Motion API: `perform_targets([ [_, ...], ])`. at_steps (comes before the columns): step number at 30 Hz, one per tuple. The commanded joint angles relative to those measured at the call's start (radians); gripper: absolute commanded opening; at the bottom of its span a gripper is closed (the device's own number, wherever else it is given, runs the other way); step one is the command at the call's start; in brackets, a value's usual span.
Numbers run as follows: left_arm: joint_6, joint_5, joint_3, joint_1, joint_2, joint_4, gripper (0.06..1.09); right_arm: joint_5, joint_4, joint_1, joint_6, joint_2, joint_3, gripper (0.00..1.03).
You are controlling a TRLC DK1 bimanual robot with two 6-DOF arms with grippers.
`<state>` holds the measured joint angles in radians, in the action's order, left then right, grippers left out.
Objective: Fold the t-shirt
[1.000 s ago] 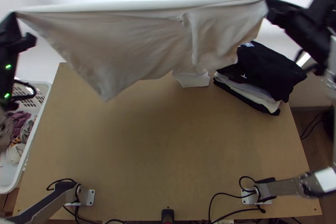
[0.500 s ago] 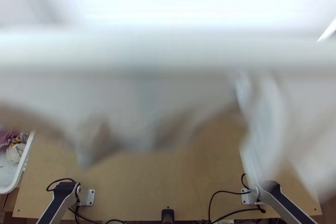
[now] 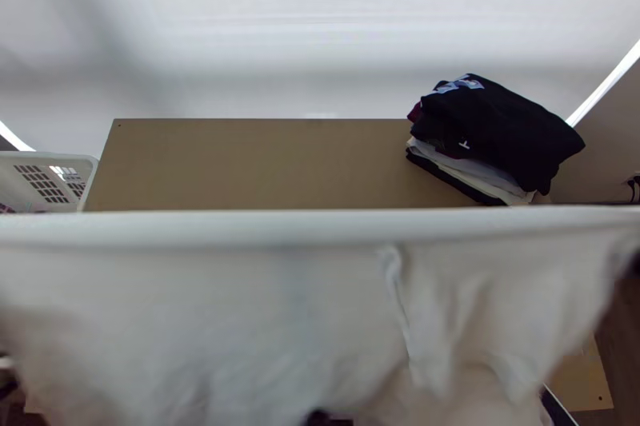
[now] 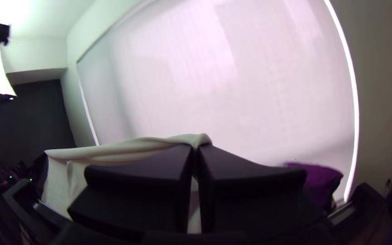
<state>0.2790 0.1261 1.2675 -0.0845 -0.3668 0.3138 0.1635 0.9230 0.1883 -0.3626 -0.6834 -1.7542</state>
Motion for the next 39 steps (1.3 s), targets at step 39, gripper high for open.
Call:
perform_targets([
  [39,0.097,-0.144,-0.226,-0.032,-1.101,-0.205,0.09,0.041,-0.354,-0.012,-0.220,-0.979,0.380,0.03],
])
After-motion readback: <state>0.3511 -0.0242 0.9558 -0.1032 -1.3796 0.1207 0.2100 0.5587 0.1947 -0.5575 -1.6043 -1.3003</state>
